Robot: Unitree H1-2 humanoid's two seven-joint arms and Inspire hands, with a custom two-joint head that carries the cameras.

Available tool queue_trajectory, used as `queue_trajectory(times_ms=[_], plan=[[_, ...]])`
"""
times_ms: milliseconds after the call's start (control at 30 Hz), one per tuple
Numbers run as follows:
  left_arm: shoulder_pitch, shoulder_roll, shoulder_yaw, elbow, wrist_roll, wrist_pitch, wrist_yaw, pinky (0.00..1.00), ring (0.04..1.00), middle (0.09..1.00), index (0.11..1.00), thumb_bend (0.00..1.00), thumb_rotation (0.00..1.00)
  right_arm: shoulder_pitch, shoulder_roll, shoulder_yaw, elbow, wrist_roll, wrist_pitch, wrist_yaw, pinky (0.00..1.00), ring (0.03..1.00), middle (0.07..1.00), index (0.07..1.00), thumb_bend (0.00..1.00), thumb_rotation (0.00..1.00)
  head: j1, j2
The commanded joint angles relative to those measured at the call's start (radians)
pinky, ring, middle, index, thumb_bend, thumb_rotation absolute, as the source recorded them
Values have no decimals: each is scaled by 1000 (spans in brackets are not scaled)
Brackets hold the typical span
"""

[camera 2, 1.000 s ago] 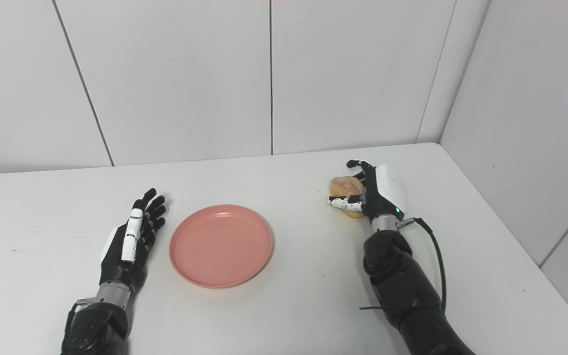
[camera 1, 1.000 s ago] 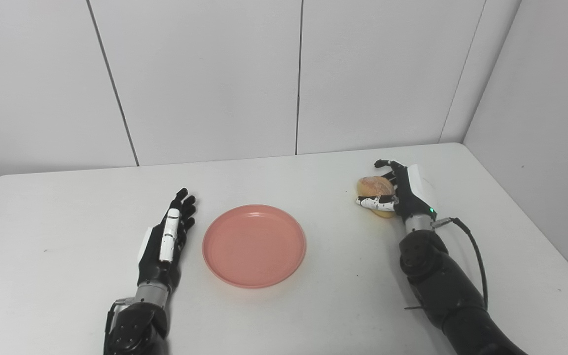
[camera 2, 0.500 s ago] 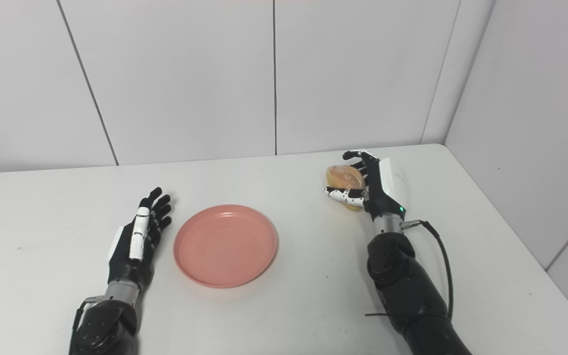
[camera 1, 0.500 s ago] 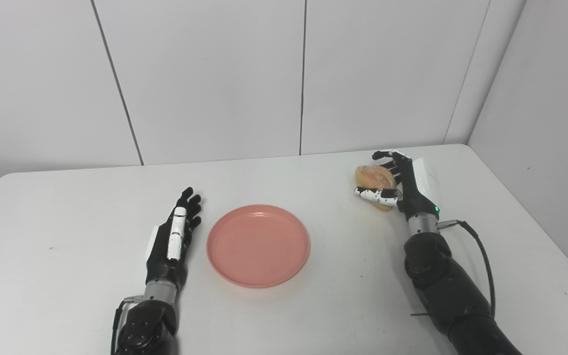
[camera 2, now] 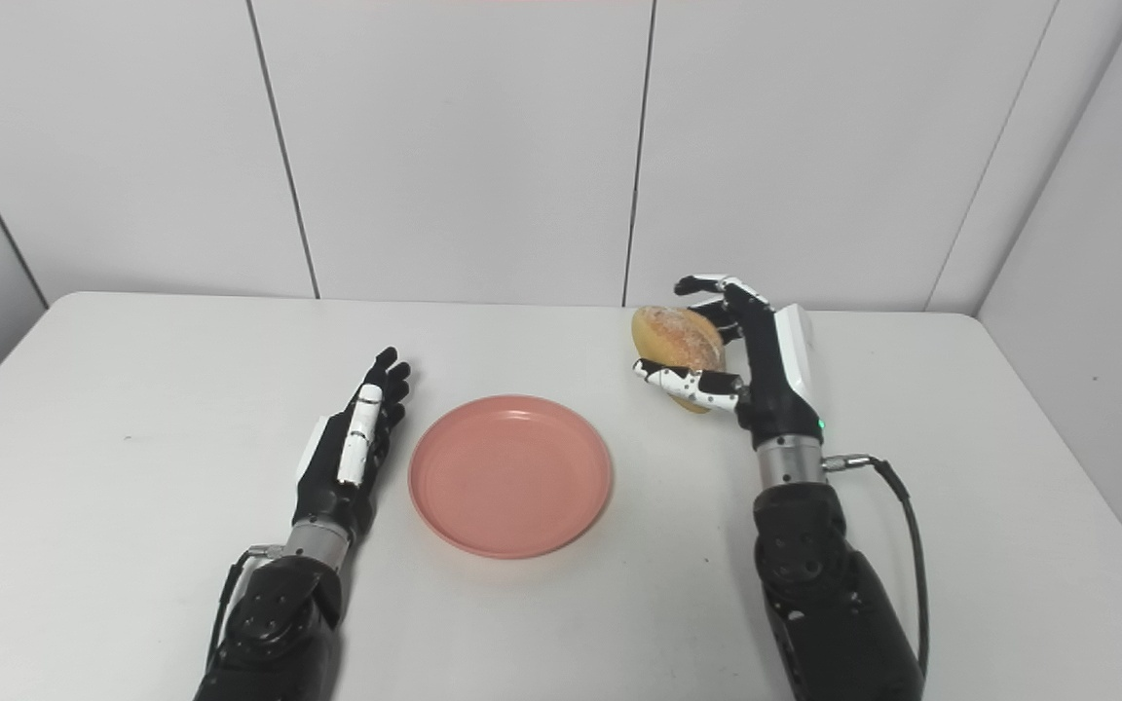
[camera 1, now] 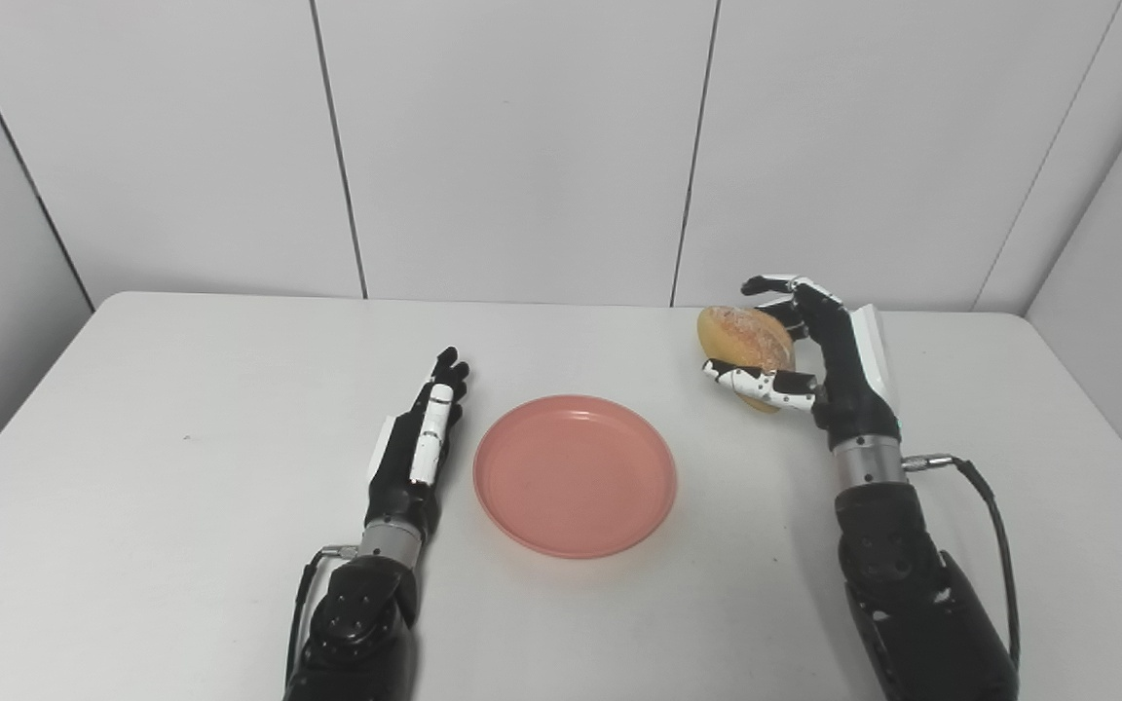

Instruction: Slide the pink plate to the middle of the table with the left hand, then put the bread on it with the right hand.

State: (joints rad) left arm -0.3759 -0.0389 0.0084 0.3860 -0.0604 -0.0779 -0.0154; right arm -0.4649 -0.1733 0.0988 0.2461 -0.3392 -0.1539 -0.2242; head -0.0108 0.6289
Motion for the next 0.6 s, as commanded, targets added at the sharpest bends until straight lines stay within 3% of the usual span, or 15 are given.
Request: queue_trajectory(times_ms=[0,200,567], plan=[[-31,-16,-19,-10,15,-10,-2,982,975,955,948,531,1000,-28,11,9,-63,-16,10,20,421,500,477,526,514,0,0,-1],[-27,-13,-19,-16,11,-10,-1,984,977,955,948,535,1000,-20,64,53,-116,-63,43,59,436,493,473,526,514,0,-3,2],[-22,-11,-23,-20,15,-12,6,971,965,942,931,531,1000,-50,131,184,40,-145,-47,63,422,497,471,523,514,0,-11,5]])
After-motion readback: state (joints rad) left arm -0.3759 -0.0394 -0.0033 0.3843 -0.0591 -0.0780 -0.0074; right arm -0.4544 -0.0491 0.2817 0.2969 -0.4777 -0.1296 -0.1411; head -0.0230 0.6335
